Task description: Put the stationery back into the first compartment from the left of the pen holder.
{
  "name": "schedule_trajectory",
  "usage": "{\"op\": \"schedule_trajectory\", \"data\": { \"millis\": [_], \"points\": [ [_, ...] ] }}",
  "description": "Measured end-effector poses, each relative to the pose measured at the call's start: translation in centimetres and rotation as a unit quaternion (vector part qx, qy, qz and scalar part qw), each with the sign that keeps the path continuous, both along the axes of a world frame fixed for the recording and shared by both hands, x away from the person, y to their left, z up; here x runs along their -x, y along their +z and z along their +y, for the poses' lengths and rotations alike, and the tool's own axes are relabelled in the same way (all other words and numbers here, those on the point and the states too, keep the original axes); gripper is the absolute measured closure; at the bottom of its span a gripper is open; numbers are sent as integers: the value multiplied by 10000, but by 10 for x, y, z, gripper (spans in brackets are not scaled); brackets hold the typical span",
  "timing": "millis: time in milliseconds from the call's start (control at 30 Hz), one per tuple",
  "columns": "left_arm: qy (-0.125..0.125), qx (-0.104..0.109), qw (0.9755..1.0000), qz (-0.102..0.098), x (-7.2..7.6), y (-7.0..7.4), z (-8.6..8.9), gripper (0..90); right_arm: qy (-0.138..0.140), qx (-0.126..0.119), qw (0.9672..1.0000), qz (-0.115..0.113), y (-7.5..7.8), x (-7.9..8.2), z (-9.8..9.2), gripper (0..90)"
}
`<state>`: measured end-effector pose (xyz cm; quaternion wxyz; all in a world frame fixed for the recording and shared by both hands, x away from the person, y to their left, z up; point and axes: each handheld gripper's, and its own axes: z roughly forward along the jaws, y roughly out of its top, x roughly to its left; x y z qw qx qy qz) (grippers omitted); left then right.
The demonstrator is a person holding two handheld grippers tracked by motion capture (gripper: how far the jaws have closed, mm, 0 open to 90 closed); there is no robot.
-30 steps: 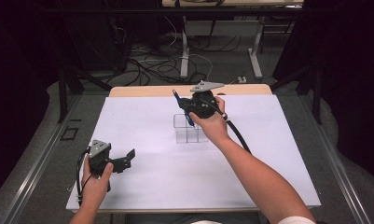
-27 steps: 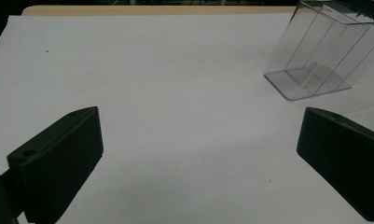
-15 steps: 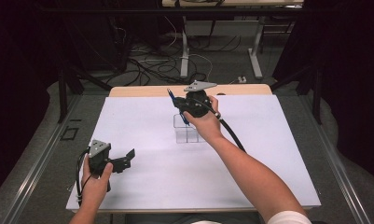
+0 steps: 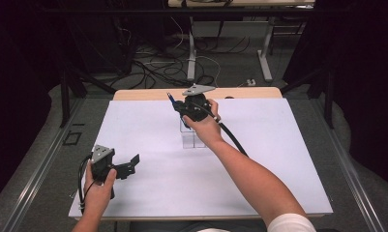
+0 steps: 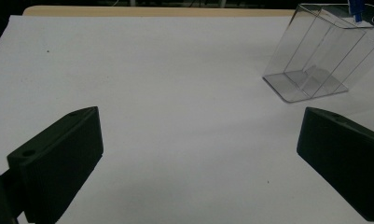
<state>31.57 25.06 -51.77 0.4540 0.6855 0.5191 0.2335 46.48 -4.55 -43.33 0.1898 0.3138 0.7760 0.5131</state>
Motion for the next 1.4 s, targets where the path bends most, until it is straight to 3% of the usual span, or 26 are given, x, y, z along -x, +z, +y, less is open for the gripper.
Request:
{"op": "schedule_trajectory", "data": {
  "millis": [567,833,867,900,1000,1200,1333,1400],
  "points": [
    [15,-9,10000,3,-1,0,-1,4,-37,114,9998,127,-12,-3,2,795],
    [-5,-18,10000,28,-1,-1,-1,4,-28,138,9995,269,-18,-1,-6,781],
    [-2,-16,10000,27,-1,-1,-1,4,-47,133,9995,266,-19,0,-8,695],
    [-3,-17,10000,27,-1,-1,-1,4,-47,133,9995,266,-19,0,-8,695],
    [2,-17,10000,25,-1,-1,-2,4,-103,10,9998,140,-18,3,-19,564],
    [1,-42,10000,30,-1,-1,-2,4,-174,144,9997,6,-12,9,-31,439],
    [-2,-45,10000,11,-1,-1,-2,4,-176,188,9996,-111,-6,18,-40,412],
    [4,-42,10000,25,-1,-1,-2,4,-177,167,9997,-5,-3,24,-46,409]
  ]
}}
